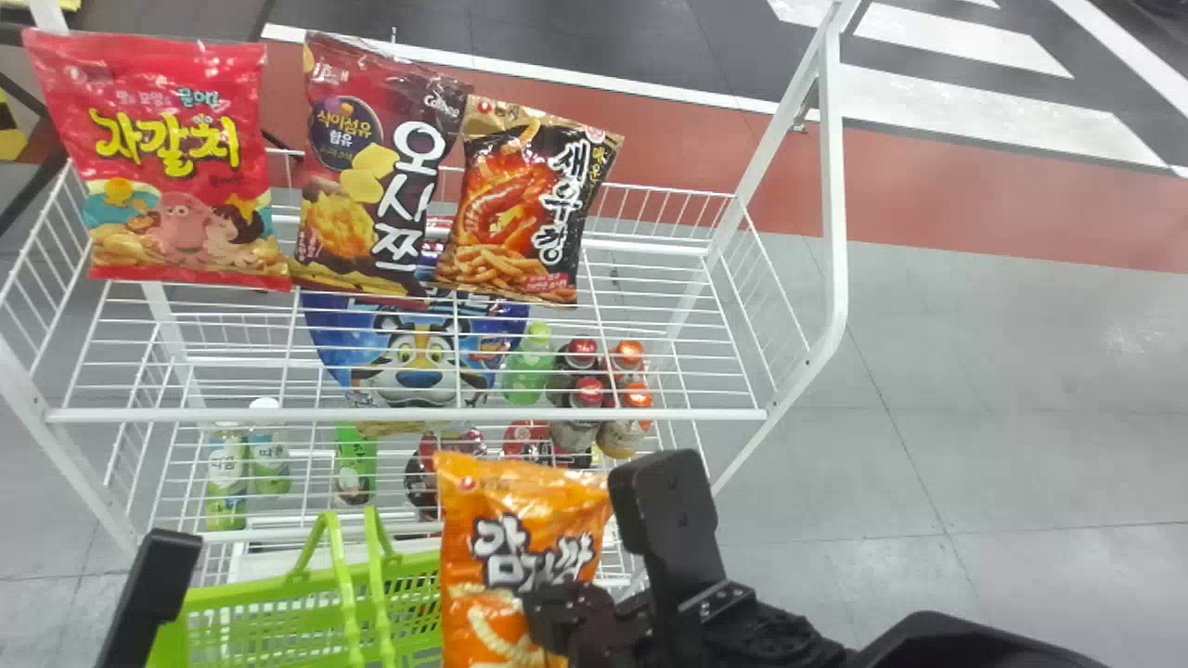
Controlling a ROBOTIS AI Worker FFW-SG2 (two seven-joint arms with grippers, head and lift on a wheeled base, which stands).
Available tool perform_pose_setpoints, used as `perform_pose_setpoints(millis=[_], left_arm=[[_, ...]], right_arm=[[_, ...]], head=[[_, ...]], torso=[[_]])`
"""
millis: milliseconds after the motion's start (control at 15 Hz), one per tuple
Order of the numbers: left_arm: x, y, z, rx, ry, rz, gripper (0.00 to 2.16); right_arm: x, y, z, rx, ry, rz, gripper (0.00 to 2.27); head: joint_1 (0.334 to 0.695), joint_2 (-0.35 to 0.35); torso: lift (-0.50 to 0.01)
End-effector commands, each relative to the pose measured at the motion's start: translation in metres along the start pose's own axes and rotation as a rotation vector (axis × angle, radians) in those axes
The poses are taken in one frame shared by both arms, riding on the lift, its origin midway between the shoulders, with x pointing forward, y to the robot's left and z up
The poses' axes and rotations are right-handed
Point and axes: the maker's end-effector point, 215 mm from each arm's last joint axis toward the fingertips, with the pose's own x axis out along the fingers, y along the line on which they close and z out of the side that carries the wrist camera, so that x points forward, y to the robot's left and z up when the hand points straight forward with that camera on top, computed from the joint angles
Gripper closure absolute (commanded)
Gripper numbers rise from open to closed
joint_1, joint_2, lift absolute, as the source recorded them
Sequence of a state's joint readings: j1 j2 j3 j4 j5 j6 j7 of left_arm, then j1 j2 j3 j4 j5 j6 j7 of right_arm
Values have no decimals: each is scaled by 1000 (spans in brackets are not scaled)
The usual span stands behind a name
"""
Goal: Hold basket handle with left hand then pick Gamjakkang with right hand and place into basket
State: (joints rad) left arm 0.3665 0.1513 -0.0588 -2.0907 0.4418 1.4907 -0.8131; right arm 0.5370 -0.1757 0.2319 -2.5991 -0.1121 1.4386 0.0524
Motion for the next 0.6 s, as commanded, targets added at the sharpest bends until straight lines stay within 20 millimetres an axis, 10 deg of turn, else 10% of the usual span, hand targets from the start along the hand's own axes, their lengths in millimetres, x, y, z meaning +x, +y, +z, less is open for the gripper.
perform_pose_setpoints(millis=[0,333,533], left_arm=[[0,-1,0,2,0,-1,2020],[1,-5,0,13,5,-5,2020],[1,-6,-2,13,12,-1,2020]], right_arm=[[9,19,-9,9,28,62,2044],[49,41,-56,1,167,115,2040],[73,62,-51,32,139,204,2040]], head=[[695,-269],[695,-207],[695,-163]], torso=[[0],[0],[0]])
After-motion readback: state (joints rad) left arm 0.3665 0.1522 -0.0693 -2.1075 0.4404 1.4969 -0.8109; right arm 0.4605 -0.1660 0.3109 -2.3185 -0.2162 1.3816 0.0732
